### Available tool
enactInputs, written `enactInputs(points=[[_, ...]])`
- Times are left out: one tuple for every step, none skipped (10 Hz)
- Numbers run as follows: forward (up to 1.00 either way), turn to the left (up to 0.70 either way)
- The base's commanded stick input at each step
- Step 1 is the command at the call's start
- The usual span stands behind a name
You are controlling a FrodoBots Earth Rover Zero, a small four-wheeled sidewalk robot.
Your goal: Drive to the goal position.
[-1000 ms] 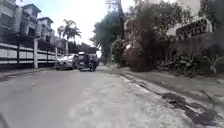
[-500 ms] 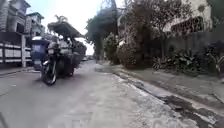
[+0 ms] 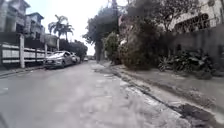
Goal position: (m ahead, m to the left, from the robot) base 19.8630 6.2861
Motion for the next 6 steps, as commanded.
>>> enactInputs(points=[[0.70, 0.00], [0.70, 0.00], [0.70, 0.00], [0.70, 0.00], [0.70, 0.00], [0.70, 0.00]])
